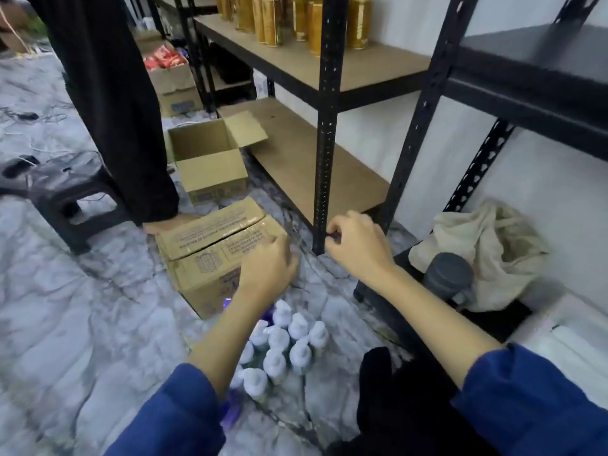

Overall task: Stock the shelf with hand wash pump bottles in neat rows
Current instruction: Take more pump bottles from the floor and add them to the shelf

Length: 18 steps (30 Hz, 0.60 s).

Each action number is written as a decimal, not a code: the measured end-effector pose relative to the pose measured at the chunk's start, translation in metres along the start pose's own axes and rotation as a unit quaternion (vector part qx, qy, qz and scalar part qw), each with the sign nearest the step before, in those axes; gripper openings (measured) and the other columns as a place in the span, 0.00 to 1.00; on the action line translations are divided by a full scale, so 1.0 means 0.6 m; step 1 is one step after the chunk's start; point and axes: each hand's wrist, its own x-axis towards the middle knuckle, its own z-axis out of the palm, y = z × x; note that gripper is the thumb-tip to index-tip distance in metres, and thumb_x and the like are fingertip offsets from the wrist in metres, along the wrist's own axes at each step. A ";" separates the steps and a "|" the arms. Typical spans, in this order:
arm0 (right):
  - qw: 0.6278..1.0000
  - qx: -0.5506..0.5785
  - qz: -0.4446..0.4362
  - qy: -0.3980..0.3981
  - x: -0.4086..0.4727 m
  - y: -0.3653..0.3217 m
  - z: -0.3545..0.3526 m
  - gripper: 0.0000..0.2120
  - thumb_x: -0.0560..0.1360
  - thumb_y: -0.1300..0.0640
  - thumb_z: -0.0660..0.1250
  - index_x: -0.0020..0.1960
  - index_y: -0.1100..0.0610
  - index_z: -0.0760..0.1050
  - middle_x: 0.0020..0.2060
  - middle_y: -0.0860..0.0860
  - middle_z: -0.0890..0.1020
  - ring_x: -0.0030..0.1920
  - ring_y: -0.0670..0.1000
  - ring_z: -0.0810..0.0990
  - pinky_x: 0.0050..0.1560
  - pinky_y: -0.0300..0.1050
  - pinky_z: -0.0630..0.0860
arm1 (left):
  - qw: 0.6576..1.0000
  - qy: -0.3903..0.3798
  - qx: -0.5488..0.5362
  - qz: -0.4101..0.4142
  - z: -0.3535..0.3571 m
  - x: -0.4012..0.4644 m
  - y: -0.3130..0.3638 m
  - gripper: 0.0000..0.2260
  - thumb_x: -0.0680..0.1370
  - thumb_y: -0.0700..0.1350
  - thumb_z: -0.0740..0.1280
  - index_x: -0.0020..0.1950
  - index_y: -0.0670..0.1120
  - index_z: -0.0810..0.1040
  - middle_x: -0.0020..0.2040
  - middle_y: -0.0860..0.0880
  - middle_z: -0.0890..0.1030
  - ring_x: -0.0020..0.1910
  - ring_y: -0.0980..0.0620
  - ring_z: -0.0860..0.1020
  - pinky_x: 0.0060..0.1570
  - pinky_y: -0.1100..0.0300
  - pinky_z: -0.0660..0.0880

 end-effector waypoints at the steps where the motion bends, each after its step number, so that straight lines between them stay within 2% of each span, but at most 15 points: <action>1: 0.999 0.002 0.010 -0.032 -0.002 0.010 0.038 0.10 0.76 0.57 0.62 0.54 0.58 0.77 0.52 0.55 0.76 0.55 0.57 0.74 0.53 0.50 0.71 | 0.999 -0.036 0.000 -0.020 0.033 -0.012 -0.014 0.15 0.78 0.47 0.60 0.61 0.41 0.74 0.57 0.42 0.78 0.55 0.39 0.76 0.47 0.53 0.71; 6: 0.976 -0.043 0.035 -0.209 -0.017 0.092 0.210 0.15 0.77 0.57 0.61 0.63 0.58 0.72 0.61 0.55 0.74 0.61 0.58 0.72 0.57 0.49 0.70 | 0.974 -0.201 -0.006 -0.103 0.217 -0.082 -0.063 0.16 0.76 0.51 0.61 0.58 0.42 0.74 0.54 0.43 0.79 0.53 0.42 0.77 0.47 0.54 0.71; 9: 0.953 -0.066 0.034 -0.292 -0.032 0.147 0.296 0.17 0.79 0.56 0.58 0.66 0.58 0.68 0.63 0.55 0.73 0.62 0.57 0.71 0.58 0.48 0.69 | 0.958 -0.243 0.004 -0.151 0.301 -0.122 -0.078 0.14 0.77 0.51 0.58 0.56 0.45 0.75 0.53 0.45 0.79 0.53 0.43 0.77 0.47 0.54 0.72; 12: 0.932 -0.059 0.060 -0.353 -0.048 0.198 0.377 0.19 0.78 0.58 0.59 0.68 0.59 0.66 0.63 0.56 0.72 0.63 0.57 0.72 0.57 0.45 0.69 | 0.941 -0.239 -0.044 -0.235 0.366 -0.152 -0.091 0.13 0.75 0.50 0.60 0.52 0.43 0.75 0.49 0.46 0.80 0.50 0.44 0.77 0.39 0.58 0.66; 14: 0.915 -0.044 0.081 -0.392 -0.060 0.225 0.422 0.23 0.77 0.59 0.61 0.71 0.59 0.62 0.65 0.56 0.71 0.65 0.56 0.70 0.59 0.45 0.68 | 0.934 -0.221 -0.079 -0.269 0.403 -0.165 -0.098 0.13 0.73 0.49 0.62 0.52 0.42 0.75 0.48 0.46 0.79 0.48 0.45 0.77 0.37 0.59 0.64; 18: 0.890 0.006 0.094 -0.446 -0.076 0.265 0.497 0.33 0.76 0.58 0.65 0.76 0.58 0.53 0.70 0.56 0.67 0.69 0.56 0.67 0.64 0.46 0.66 | 0.914 -0.181 -0.154 -0.327 0.455 -0.177 -0.101 0.21 0.73 0.45 0.68 0.65 0.42 0.70 0.58 0.46 0.75 0.54 0.45 0.75 0.42 0.62 0.64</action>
